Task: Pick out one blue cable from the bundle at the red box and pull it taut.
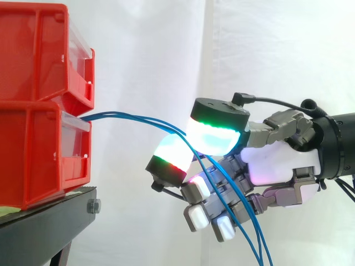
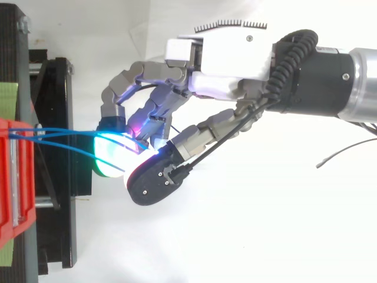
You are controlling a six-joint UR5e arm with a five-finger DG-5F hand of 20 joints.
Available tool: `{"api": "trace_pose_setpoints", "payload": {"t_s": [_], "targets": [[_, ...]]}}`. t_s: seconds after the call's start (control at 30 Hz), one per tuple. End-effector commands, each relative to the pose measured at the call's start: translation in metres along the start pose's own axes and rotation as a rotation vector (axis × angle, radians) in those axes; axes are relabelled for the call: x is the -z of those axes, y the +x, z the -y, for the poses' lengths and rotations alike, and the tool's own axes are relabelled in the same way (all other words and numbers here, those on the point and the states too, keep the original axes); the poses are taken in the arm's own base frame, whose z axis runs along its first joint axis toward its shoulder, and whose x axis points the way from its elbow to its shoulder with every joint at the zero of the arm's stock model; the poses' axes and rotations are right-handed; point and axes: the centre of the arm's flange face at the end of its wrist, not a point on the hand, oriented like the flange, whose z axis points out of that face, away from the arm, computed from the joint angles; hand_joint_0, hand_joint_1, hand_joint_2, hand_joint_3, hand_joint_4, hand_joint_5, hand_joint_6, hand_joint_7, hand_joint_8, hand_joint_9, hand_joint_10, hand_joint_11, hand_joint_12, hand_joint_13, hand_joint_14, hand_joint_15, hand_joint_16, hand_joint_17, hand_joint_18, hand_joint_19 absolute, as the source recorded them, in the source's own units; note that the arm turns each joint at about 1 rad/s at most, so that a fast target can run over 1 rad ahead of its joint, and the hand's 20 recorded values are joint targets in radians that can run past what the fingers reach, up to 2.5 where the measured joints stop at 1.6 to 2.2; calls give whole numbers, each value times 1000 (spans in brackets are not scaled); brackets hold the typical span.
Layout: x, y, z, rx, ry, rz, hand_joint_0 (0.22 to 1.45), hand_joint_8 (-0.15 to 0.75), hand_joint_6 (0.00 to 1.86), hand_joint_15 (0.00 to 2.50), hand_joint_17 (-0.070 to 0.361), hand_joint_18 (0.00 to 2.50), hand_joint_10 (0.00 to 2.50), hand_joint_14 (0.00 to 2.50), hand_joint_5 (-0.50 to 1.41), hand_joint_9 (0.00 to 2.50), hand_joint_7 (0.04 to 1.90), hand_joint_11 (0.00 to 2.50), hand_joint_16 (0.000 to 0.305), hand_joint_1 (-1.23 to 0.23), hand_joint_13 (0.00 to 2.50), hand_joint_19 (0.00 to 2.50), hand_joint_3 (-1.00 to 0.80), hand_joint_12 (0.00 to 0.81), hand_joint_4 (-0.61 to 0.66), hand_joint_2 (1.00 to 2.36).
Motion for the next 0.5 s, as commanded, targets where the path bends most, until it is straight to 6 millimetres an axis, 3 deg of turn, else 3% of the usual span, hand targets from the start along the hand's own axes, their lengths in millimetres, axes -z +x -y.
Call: {"api": "trace_pose_setpoints", "payload": {"t_s": [0.0,0.13,0.23,0.4,0.47], "targets": [[0,-1,-1,1,-1,0,698,255,909,634,92,803,26,24,-209,869,1000,1067,41,-887,873,751,-500,300,134,1000],[0,-1,-1,1,-1,2,530,271,913,650,99,827,24,25,-199,908,978,1090,44,-935,890,770,-500,310,144,1000],[0,-1,-1,1,-1,0,451,298,898,656,109,865,22,23,-180,968,940,1090,48,-853,935,786,-500,335,165,1000],[0,-1,-1,1,-2,0,531,268,833,665,96,847,25,24,-136,1044,1041,982,42,-429,955,850,-500,306,125,1000],[0,-2,-2,0,-4,2,573,261,823,671,91,828,26,23,-130,1069,1072,996,40,-347,966,882,-500,306,100,1000]]}}
